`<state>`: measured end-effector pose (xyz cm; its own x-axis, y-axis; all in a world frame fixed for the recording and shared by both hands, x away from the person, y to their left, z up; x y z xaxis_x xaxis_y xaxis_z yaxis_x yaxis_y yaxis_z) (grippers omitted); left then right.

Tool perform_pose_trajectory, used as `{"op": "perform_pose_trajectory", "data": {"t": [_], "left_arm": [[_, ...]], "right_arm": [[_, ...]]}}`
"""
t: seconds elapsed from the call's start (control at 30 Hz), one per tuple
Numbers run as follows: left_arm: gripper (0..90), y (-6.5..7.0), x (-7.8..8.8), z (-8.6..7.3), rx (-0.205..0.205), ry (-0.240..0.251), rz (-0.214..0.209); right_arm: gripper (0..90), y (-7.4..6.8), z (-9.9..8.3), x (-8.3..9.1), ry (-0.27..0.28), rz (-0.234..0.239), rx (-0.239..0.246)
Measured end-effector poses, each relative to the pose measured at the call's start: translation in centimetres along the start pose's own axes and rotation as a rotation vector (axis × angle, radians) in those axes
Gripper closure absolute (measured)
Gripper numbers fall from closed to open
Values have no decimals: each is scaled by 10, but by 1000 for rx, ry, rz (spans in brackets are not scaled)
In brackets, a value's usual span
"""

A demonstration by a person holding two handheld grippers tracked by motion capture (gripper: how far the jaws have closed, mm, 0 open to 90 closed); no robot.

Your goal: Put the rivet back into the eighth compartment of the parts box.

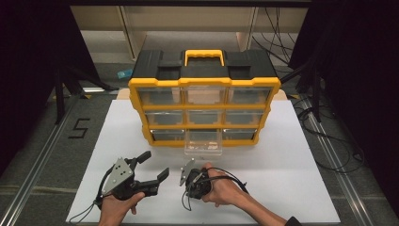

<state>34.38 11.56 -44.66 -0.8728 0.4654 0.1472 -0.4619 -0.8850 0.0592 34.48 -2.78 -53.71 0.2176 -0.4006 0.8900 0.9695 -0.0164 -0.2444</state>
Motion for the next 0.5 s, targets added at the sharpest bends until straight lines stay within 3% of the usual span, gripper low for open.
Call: {"op": "perform_pose_trajectory", "data": {"t": [0.23, 0.5], "left_arm": [[159, 0, 0, 0, 1, -1, -1], [159, 0, 0, 0, 2, 0, 0]], "right_arm": [[825, 3, 9, 28, 111, -24, -3], [825, 5, 15, 54, 172, -56, 18]]}}
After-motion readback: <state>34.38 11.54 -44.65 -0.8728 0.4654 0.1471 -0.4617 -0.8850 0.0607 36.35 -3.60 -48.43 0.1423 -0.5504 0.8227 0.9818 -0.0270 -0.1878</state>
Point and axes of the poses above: each handheld gripper's, and its own axes: x roughly backward along the jaws, z roughly out of its top, y roughly to its right, the point moved 8 cm from there along -x, roughly forward along the jaws, and after that the axes turned 15 degrees about z, right-handed, at the moved point
